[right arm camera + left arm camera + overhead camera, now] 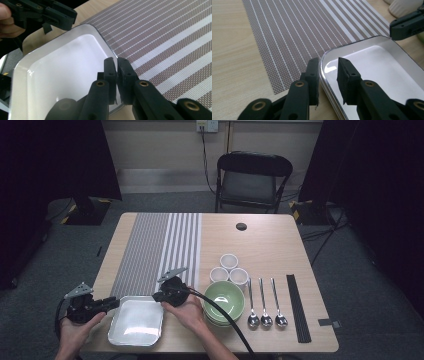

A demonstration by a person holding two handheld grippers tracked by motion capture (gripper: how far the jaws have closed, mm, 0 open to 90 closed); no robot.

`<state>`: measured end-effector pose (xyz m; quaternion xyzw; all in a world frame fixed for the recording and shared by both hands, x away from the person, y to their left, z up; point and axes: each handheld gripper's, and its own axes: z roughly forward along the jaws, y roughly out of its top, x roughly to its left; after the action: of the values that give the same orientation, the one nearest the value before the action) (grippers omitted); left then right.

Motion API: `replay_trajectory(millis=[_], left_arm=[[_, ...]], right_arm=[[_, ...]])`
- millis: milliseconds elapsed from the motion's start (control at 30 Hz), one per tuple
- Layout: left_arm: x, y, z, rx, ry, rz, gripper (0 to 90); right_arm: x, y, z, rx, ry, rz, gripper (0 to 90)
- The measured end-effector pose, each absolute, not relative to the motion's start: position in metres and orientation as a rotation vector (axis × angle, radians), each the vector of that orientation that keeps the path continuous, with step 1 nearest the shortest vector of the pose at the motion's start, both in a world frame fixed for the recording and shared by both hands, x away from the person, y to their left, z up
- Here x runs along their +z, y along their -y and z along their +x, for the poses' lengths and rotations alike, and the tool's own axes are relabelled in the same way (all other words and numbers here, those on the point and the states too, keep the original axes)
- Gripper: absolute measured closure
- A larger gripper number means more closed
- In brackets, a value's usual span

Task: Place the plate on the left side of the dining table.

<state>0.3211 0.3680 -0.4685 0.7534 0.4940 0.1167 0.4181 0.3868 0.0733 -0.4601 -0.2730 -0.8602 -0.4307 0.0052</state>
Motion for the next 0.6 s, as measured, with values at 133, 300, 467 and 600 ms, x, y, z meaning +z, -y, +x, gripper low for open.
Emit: replay_trajectory(millis=[133,300,467,600], left_arm=[[-0.4704,-0.3681,0.3221,0.279,-1.241,1.901,74.6],[-0.4719,-0.3690,0.3223,0.264,-1.245,1.895,77.3],[-0.4753,-0.3703,0.3226,0.254,-1.245,1.902,77.5],[-0.4768,-0.3702,0.3233,0.253,-1.245,1.897,78.4]], right_arm=[[-0.4660,-0.0739,0.3923,-1.324,2.708,-0.898,87.8],[-0.4676,-0.0749,0.3932,-1.329,2.715,-0.915,90.0],[-0.4679,-0.0741,0.3950,-1.341,2.719,-0.937,90.0],[-0.4681,-0.0736,0.3964,-1.338,2.712,-0.942,90.0]])
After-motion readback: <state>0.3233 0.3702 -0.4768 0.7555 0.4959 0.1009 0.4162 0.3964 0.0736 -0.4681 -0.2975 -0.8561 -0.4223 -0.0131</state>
